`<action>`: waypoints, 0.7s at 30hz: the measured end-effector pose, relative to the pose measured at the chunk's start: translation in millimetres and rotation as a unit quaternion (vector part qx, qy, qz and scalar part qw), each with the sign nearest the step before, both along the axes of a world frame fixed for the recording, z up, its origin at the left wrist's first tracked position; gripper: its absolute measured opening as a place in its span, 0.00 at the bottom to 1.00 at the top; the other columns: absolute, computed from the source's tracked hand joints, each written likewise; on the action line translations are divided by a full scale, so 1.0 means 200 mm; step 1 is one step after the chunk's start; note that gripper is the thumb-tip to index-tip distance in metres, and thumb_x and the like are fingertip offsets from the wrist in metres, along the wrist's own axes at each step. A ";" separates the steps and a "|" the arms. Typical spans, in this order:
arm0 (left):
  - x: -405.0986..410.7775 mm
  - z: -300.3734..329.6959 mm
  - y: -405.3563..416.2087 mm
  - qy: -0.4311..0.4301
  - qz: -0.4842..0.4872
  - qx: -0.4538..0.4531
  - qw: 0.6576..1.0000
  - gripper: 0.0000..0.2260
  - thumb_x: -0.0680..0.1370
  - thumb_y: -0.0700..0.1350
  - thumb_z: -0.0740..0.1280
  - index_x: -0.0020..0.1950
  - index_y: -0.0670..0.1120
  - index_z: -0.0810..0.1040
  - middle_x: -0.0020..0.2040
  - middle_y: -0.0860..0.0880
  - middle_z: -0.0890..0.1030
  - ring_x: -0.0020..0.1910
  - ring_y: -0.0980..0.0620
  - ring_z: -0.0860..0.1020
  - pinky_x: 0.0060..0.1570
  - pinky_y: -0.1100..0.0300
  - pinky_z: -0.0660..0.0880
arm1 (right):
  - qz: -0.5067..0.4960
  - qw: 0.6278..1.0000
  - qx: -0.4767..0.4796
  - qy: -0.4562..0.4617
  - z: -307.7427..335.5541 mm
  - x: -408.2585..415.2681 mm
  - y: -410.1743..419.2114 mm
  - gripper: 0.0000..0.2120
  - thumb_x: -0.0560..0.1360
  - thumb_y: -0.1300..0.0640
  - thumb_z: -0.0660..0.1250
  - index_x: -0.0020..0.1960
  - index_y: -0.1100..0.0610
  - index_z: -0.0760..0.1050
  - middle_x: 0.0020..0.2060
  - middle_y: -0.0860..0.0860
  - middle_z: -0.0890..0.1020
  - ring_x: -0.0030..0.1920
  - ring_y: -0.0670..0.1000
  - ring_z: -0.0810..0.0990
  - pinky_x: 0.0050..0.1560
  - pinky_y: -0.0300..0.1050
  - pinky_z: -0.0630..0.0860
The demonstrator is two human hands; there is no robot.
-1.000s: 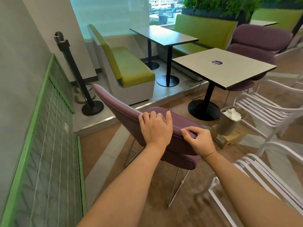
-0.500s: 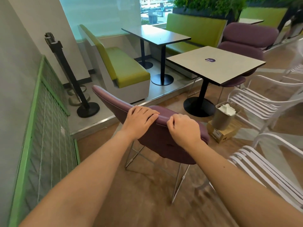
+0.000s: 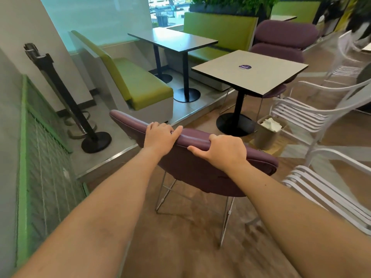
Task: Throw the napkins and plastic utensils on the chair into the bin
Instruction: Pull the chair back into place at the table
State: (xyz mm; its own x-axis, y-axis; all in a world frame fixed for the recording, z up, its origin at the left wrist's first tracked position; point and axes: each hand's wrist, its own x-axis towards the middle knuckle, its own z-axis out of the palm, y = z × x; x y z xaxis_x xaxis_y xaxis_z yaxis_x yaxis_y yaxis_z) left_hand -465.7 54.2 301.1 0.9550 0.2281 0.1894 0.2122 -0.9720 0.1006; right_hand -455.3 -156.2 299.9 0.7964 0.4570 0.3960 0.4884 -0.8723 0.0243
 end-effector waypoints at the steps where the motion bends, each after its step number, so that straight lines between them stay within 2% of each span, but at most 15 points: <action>1: 0.00 -0.01 -0.02 -0.016 0.002 -0.001 1.000 0.24 0.82 0.59 0.50 0.55 0.47 0.81 0.55 0.44 0.81 0.58 0.41 0.73 0.63 0.50 0.61 | -0.001 1.000 0.001 0.001 0.00 0.00 -0.01 0.38 0.68 0.20 0.45 0.37 0.52 0.74 0.28 0.47 0.75 0.27 0.49 0.73 0.27 0.41 0.62; 3: -0.02 -0.04 -0.05 -0.027 -0.004 0.004 1.000 0.21 0.83 0.57 0.53 0.54 0.46 0.81 0.54 0.44 0.81 0.57 0.40 0.73 0.62 0.50 0.61 | 0.000 1.000 0.006 0.003 0.00 -0.01 -0.03 0.37 0.68 0.20 0.45 0.36 0.52 0.73 0.27 0.47 0.75 0.27 0.49 0.73 0.27 0.42 0.62; 9: -0.05 -0.07 -0.15 -0.064 0.031 -0.021 0.997 0.24 0.82 0.59 0.53 0.49 0.45 0.82 0.52 0.46 0.82 0.56 0.42 0.73 0.62 0.50 0.61 | 0.017 1.000 0.004 -0.008 0.02 -0.02 -0.14 0.35 0.68 0.20 0.47 0.34 0.51 0.70 0.26 0.45 0.72 0.26 0.47 0.70 0.26 0.40 0.57; 17: -0.13 -0.07 -0.48 -0.076 0.090 -0.033 0.993 0.24 0.80 0.61 0.52 0.47 0.49 0.83 0.52 0.49 0.82 0.56 0.46 0.73 0.64 0.50 0.61 | 0.055 0.998 -0.010 -0.024 0.03 0.04 -0.43 0.33 0.66 0.19 0.49 0.32 0.49 0.67 0.25 0.45 0.71 0.27 0.50 0.72 0.28 0.41 0.60; 21: -0.15 -0.08 -0.67 -0.079 0.120 -0.018 0.989 0.25 0.80 0.62 0.51 0.48 0.49 0.83 0.51 0.50 0.83 0.55 0.47 0.74 0.62 0.51 0.61 | 0.081 0.996 -0.025 -0.016 0.03 0.11 -0.61 0.34 0.65 0.19 0.48 0.34 0.48 0.70 0.27 0.45 0.74 0.28 0.48 0.73 0.28 0.41 0.60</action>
